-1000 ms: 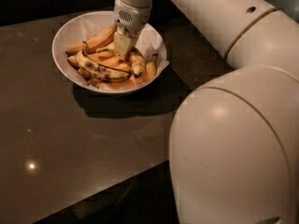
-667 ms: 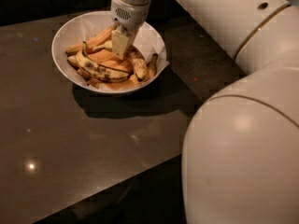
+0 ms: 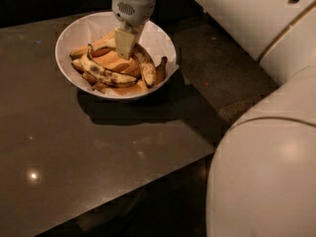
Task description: Pick banana from white bowl
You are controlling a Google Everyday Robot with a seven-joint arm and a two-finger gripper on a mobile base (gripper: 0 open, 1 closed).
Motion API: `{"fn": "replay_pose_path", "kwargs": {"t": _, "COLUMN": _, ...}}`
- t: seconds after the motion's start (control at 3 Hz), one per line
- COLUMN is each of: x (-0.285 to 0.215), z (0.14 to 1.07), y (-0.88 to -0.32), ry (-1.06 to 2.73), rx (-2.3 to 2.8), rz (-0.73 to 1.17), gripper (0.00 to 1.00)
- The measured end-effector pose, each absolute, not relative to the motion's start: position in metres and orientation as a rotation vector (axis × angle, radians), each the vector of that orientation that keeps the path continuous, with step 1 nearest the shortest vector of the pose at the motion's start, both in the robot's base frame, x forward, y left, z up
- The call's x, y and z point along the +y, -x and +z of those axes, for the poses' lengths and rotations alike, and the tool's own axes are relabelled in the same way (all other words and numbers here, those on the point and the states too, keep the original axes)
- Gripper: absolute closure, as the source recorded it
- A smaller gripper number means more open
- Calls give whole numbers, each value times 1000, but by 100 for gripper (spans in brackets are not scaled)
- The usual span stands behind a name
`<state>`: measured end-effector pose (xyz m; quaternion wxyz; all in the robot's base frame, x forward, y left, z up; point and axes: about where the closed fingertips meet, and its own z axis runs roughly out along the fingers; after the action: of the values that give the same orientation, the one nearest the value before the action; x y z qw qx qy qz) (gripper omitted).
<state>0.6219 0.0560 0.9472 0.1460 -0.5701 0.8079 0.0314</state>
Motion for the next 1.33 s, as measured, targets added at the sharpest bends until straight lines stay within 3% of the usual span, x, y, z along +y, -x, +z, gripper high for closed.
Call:
{"fn": "replay_pose_path", "kwargs": {"t": 0.67, "x": 72, "z": 966, "y": -578, "ry": 1731, "rx": 2356, "rz": -21, "gripper": 100}}
{"fn": "replay_pose_path", "kwargs": {"t": 1.33, "x": 78, "z": 970, "y": -581, "ry": 1726, "rx": 2336, "rz": -29, "gripper": 100}}
